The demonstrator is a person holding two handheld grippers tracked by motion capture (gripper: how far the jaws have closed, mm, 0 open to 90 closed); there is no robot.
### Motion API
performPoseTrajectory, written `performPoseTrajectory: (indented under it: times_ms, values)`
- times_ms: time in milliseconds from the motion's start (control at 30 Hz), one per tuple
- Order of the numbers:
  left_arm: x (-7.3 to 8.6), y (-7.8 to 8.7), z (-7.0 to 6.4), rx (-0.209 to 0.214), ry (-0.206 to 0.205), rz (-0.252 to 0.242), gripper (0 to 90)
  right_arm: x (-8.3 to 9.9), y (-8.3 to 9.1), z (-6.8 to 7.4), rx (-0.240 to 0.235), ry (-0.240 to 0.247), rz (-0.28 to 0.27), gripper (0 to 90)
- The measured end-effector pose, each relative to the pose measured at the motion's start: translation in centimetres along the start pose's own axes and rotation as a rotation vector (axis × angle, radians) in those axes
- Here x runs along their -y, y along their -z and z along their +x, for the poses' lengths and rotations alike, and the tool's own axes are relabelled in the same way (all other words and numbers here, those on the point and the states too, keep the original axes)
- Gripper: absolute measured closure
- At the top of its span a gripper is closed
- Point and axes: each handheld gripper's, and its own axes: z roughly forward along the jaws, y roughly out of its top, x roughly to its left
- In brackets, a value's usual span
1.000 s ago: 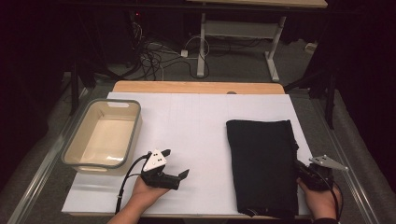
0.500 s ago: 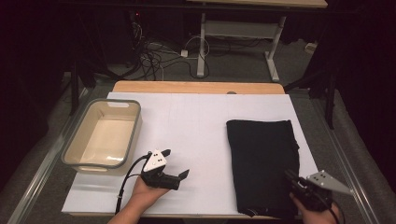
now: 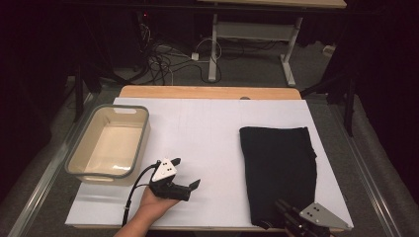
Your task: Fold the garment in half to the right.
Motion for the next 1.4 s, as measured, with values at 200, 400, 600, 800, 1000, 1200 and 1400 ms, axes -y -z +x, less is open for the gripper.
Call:
performPoseTrajectory:
  times_ms: [200, 400, 600, 800, 1000, 1200, 1400]
  values:
    - [0.0, 0.0, 0.0, 0.001, -0.001, 0.001, 0.0, -0.7, -0.6, 2.3, -0.073, 0.038, -0.021, 59.9]
    - [0.0, 0.0, 0.0, 0.002, -0.003, 0.001, 0.0, -0.3, -1.9, 3.7, -0.075, 0.077, 0.026, 50.4]
    - [0.0, 0.0, 0.0, 0.001, -0.003, 0.003, 0.0, 0.7, -3.3, 4.3, -0.056, 0.094, 0.106, 42.0]
    - [0.0, -0.1, -0.1, 0.000, -0.006, 0.005, 0.0, 0.9, -4.3, 4.7, -0.026, 0.117, 0.131, 42.9]
    - [0.0, -0.1, -0.1, -0.001, -0.005, 0.005, 0.0, 0.9, -4.5, 4.7, 0.003, 0.133, 0.135, 52.4]
    - [0.0, -0.1, -0.1, -0.003, -0.005, 0.006, 0.0, 0.8, -4.5, 4.5, 0.011, 0.146, 0.133, 66.2]
    - [0.0, -0.1, 0.0, 0.000, 0.001, 0.005, 0.0, 0.9, -4.4, 4.0, -0.021, 0.146, 0.117, 73.3]
